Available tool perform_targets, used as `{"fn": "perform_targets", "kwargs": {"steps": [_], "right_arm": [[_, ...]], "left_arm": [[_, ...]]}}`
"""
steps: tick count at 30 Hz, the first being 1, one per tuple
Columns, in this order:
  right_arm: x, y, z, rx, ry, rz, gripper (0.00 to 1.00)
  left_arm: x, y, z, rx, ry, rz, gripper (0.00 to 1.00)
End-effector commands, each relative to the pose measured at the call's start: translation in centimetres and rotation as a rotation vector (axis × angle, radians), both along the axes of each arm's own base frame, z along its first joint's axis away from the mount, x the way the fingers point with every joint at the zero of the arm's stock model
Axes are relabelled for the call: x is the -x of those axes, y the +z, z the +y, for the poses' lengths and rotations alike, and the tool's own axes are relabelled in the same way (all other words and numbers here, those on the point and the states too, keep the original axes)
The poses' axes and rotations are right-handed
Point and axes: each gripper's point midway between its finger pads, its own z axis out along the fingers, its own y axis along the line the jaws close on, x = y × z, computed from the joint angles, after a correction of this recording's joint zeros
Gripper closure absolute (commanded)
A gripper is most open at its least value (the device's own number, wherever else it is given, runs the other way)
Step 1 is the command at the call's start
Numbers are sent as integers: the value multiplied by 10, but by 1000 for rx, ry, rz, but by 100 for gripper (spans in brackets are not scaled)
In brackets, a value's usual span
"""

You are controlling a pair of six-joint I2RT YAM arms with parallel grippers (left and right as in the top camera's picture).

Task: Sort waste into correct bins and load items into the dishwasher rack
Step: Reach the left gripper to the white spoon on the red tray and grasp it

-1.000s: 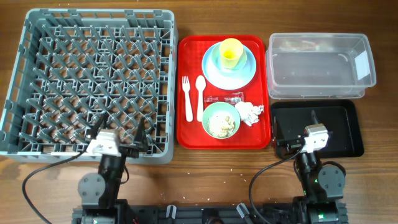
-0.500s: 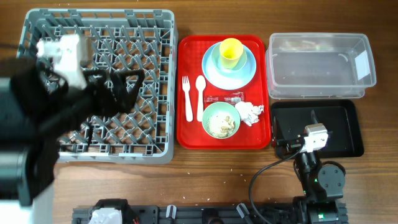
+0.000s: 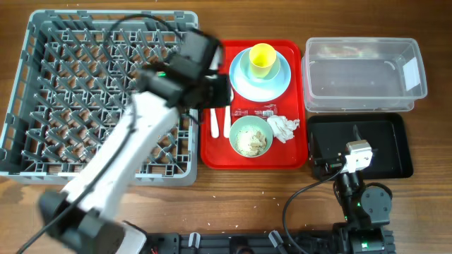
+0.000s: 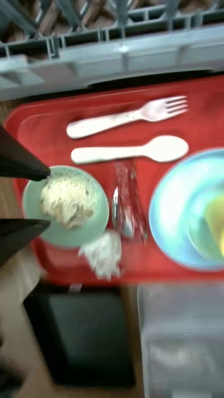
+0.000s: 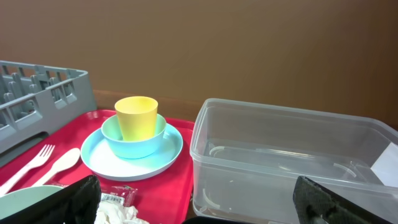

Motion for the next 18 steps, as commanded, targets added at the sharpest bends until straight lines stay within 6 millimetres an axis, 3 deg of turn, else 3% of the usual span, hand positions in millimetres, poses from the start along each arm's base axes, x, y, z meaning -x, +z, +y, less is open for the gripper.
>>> {"fn": "perform_targets", "kwargs": {"steps": [1, 6, 13, 18], "right_arm": [[0, 1, -1, 4, -8, -6, 0], [0, 1, -1, 5, -8, -6, 0], [0, 1, -1, 5, -8, -6, 0], [0, 1, -1, 4, -8, -6, 0]], "left_arm": [[-16, -68, 0, -227, 93, 28, 78], [-28, -129, -9, -281, 95, 101, 73], [-31, -181, -12, -331, 86, 164, 69], [-36, -208, -9, -359, 94, 174, 71]]}}
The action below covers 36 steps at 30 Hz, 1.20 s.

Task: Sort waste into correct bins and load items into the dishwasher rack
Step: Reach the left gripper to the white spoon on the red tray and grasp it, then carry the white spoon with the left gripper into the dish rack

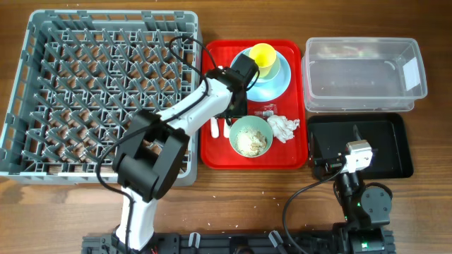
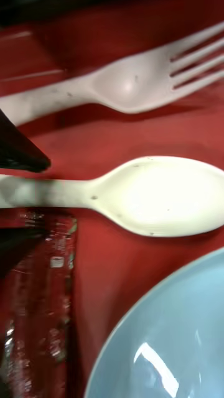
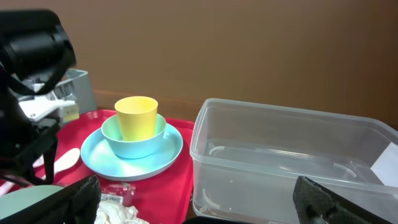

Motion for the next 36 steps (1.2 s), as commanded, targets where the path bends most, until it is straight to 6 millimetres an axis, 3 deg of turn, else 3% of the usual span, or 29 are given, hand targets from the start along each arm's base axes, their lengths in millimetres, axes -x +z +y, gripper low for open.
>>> {"fn": "perform_targets", "kwargs": {"steps": [1, 4, 5, 7, 10, 13, 15, 16, 18, 19, 23, 30, 32, 34, 35, 36], "right_arm": [[0, 1, -1, 4, -8, -5, 0], [0, 1, -1, 4, -8, -5, 0], [0, 1, -1, 4, -8, -5, 0], [0, 1, -1, 4, -8, -5, 0], [0, 1, -1, 4, -8, -5, 0], [0, 1, -1, 5, -8, -5, 0], [0, 1, -1, 4, -8, -5, 0], [0, 1, -1, 4, -8, -5, 0], [0, 1, -1, 5, -8, -5, 0], [0, 1, -1, 4, -8, -5, 0], [0, 1, -1, 5, -8, -5, 0], [0, 1, -1, 5, -8, -5, 0], [0, 1, -1, 4, -8, -5, 0], [0, 1, -1, 4, -8, -5, 0], [0, 1, -1, 4, -8, -5, 0], [0, 1, -1, 4, -8, -5, 0]], "left_arm": [[1, -23, 7, -38, 23, 17, 71], [4, -34, 9, -45, 23, 27, 85], [2, -32, 10, -42, 26, 23, 92], [-5, -21, 14, -26, 42, 0, 96], [-23, 22, 24, 29, 82, -84, 96], [-33, 89, 31, 95, 60, -214, 96], [-28, 124, 34, 111, 8, -276, 96], [-19, 155, 41, 113, -36, -325, 96], [-14, 173, 59, 63, -11, -361, 96], [-11, 176, 78, -18, -4, -365, 96], [-3, 148, 108, -118, -12, -239, 96], [-3, 90, 123, -136, -34, -46, 96], [-2, 81, 128, -146, -25, -16, 96], [-1, 80, 128, -148, -26, -7, 90], [-1, 79, 128, -145, -26, -7, 77], [-1, 79, 128, -145, -26, -7, 71]]}}
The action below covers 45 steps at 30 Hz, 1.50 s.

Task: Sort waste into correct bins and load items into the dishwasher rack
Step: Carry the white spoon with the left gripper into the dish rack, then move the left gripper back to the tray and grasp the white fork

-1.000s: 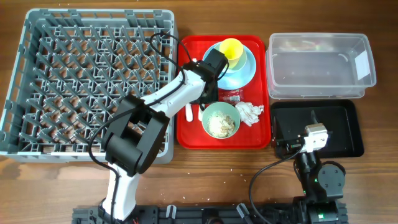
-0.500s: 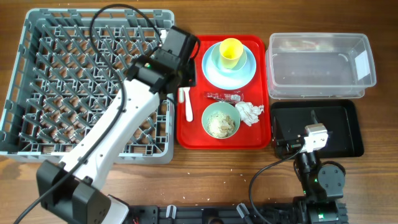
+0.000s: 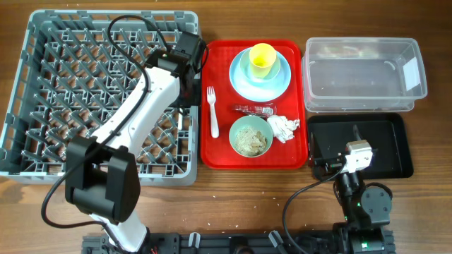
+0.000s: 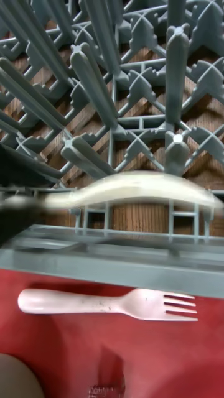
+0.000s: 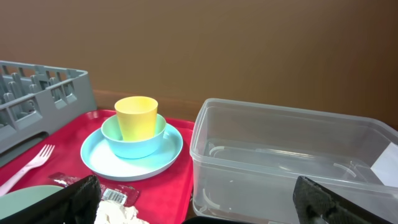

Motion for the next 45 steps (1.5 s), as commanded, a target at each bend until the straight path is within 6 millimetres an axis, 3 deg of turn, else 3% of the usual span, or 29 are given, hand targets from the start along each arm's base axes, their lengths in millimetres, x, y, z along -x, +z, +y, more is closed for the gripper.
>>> {"fn": "perform_targets", "kwargs": {"steps": [1, 5, 8, 11, 17, 21, 23, 26, 29, 32, 37, 45], "right_arm": [[0, 1, -1, 5, -8, -5, 0], [0, 1, -1, 4, -8, -5, 0], [0, 1, -1, 4, -8, -5, 0], [0, 1, -1, 5, -8, -5, 0], [0, 1, -1, 5, -8, -5, 0], [0, 1, -1, 5, -8, -5, 0], [0, 1, -1, 4, -8, -5, 0], [0, 1, -1, 4, -8, -5, 0], [0, 1, -1, 5, -8, -5, 0], [0, 1, -1, 4, -8, -5, 0], [0, 1, -1, 4, -8, -5, 0], [0, 1, -1, 4, -8, -5, 0]], "left_arm": [[2, -4, 0, 9, 6, 17, 63], [2, 3, 0, 16, 5, 3, 51], [1, 14, 0, 28, 5, -30, 62], [1, 14, 1, 25, 6, -30, 53], [-6, 26, 2, 30, 22, -78, 67], [5, 83, -8, 173, 94, -161, 65], [24, 116, -25, 326, 68, -185, 62], [48, 143, -38, 422, 30, -192, 62], [68, 136, -55, 406, -30, -135, 62], [90, 111, -81, 382, -117, -60, 59], [102, 82, -90, 330, -89, -20, 57], [110, 63, -100, 316, -106, -10, 54]]}}
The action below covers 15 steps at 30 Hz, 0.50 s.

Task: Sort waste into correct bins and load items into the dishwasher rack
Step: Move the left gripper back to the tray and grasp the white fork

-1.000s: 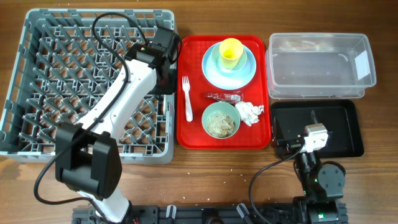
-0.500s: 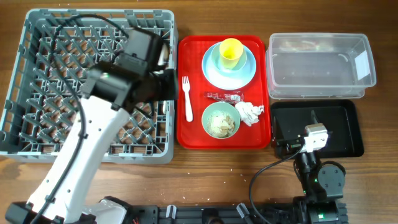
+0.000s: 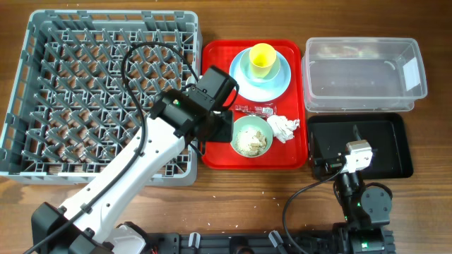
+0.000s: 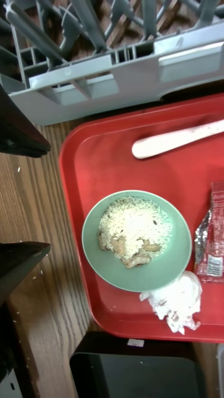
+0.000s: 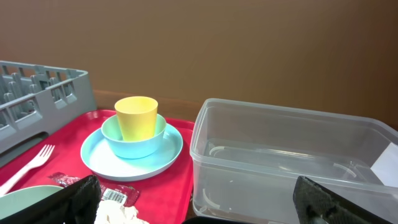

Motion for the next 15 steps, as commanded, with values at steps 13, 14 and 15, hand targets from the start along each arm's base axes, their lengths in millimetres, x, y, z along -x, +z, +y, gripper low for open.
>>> {"fn": "perform_targets", "kwargs": {"steps": [13, 14, 15], "right_arm": [[0, 1, -1, 4, -8, -5, 0], [0, 1, -1, 4, -8, -5, 0], [0, 1, -1, 4, -8, -5, 0]], "left_arm": [[5, -4, -11, -84, 91, -86, 56], [5, -4, -13, -96, 99, -103, 56], [5, -4, -15, -94, 94, -107, 55]]}}
